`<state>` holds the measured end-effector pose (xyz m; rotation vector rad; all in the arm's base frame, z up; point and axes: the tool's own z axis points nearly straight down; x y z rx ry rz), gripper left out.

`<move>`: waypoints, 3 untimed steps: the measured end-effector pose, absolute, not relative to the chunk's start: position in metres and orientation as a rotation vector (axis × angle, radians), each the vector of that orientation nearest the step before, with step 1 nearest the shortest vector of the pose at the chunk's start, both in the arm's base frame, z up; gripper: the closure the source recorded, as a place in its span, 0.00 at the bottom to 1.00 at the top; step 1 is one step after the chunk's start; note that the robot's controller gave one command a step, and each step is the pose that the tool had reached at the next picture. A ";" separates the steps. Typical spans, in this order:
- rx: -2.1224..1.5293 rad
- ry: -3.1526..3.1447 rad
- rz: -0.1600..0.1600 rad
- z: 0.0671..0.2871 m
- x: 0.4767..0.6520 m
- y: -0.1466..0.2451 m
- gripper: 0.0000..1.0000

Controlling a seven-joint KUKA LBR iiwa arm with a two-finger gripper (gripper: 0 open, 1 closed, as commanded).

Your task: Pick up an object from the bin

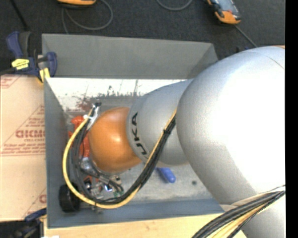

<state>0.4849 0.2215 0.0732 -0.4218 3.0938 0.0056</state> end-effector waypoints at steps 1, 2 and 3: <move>-0.588 3.060 0.008 0.075 0.483 0.226 0.00; -0.002 3.125 0.013 0.074 0.483 0.223 1.00; 0.005 3.128 0.010 0.073 0.482 0.222 0.00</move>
Offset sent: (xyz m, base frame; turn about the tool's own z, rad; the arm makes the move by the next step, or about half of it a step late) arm -0.0076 0.0009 -0.0032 0.2675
